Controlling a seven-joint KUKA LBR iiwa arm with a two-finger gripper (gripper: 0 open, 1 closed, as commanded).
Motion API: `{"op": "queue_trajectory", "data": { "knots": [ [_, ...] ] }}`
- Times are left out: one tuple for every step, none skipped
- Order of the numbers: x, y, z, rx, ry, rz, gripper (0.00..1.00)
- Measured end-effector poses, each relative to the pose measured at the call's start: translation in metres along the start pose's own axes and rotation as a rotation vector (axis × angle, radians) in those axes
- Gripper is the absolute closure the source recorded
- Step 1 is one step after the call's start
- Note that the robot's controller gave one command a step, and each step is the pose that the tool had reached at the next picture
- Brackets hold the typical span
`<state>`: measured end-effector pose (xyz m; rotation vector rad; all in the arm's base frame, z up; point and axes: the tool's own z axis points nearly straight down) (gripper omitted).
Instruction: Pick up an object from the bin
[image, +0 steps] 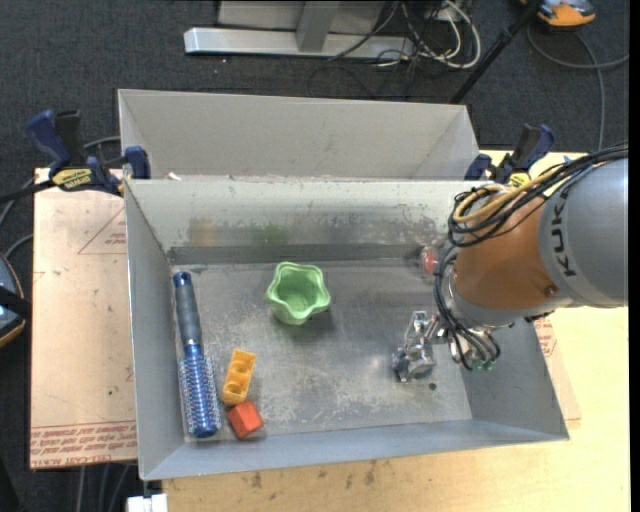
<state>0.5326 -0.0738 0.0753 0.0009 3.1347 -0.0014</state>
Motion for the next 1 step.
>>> {"op": "queue_trajectory", "data": {
  "knots": [
    [0.0127,-0.0202,-0.1386,0.001,-0.003,-0.173,1.00]
  ]
}}
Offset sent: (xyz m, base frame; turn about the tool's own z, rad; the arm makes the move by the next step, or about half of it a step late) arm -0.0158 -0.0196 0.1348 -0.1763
